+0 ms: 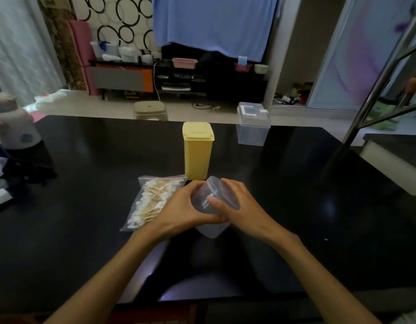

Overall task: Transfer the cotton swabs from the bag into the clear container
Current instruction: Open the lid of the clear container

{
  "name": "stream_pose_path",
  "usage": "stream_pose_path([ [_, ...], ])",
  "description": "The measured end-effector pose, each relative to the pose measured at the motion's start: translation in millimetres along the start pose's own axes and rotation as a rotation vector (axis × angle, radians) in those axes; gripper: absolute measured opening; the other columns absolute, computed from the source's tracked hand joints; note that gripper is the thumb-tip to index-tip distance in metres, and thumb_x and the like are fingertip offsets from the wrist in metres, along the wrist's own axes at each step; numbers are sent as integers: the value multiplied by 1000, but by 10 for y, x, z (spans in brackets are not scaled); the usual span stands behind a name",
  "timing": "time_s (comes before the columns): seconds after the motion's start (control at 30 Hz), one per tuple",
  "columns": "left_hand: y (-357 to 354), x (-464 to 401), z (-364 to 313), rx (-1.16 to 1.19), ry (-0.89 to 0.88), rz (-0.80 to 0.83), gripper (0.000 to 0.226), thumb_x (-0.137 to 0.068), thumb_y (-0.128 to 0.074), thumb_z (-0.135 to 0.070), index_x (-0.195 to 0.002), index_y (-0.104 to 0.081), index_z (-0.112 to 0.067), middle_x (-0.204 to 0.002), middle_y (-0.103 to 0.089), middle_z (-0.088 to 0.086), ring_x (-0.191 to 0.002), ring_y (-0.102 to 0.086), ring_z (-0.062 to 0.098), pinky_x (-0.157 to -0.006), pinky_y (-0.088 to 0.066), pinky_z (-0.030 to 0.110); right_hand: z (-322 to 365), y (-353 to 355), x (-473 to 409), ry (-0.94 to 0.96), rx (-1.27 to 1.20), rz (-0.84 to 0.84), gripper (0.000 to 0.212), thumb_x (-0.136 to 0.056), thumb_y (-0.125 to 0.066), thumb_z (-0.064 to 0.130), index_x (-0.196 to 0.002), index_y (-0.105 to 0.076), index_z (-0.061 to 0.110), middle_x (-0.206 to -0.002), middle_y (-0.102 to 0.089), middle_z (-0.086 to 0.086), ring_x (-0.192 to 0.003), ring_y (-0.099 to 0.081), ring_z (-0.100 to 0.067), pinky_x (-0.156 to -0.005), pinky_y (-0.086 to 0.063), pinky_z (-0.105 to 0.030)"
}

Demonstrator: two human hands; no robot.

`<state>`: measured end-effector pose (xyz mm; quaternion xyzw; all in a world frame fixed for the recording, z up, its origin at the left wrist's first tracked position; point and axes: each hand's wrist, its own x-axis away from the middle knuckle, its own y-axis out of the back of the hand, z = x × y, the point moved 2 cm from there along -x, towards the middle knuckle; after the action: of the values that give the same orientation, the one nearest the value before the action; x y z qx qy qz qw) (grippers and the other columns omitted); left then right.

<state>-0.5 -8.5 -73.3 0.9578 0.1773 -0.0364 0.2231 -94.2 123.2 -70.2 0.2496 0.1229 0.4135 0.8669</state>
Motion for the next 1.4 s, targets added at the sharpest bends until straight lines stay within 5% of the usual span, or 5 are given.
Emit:
stream_pose_path([
  [0.5,-157,-28,102,-93,7,80,75,-56,-81,-57,-123,-53,-44,-113,-65,-20,-106,-59,-2,-94,-50,35,-121,120,53,3,442,114,82,-79,-32,75,-148,-8,38,-134,-33,9,-117,-42,-9,-97,-41,-29],
  [0.8,-3,48,-5,-52,11,144,81,-56,-89,-33,-126,-47,-35,-119,-57,-21,-110,-52,-9,-91,-42,10,56,363,24,-38,-68,56,62,-85,-32,69,-134,-47,33,-124,-57,10,-97,-55,6,-76,-39,-13],
  [1.03,78,82,-104,-76,-25,288,89,-59,-89,-19,-133,-43,-31,-130,-47,-16,-119,-45,-5,-95,-38,8,-50,751,83,-292,-804,242,83,-80,-27,74,-123,-62,13,-122,-64,-12,-116,-60,-24,-101,-42,-42],
  [1.17,26,94,-204,44,-21,416,85,-63,-83,1,-134,-44,-22,-130,-53,-13,-121,-49,-4,-93,-40,8,-296,691,15,-483,-1048,-16,84,-78,-36,77,-112,-68,7,-120,-65,-16,-109,-62,-30,-99,-46,-44],
  [1.4,-62,-189,-37,281,109,4,87,-61,-85,-17,-137,-43,-25,-130,-55,-4,-115,-58,10,-87,-53,21,-437,612,-72,-505,-905,-329,66,-86,-40,66,-113,-59,10,-101,-63,-9,-82,-57,-18,-68,-45,-28],
])
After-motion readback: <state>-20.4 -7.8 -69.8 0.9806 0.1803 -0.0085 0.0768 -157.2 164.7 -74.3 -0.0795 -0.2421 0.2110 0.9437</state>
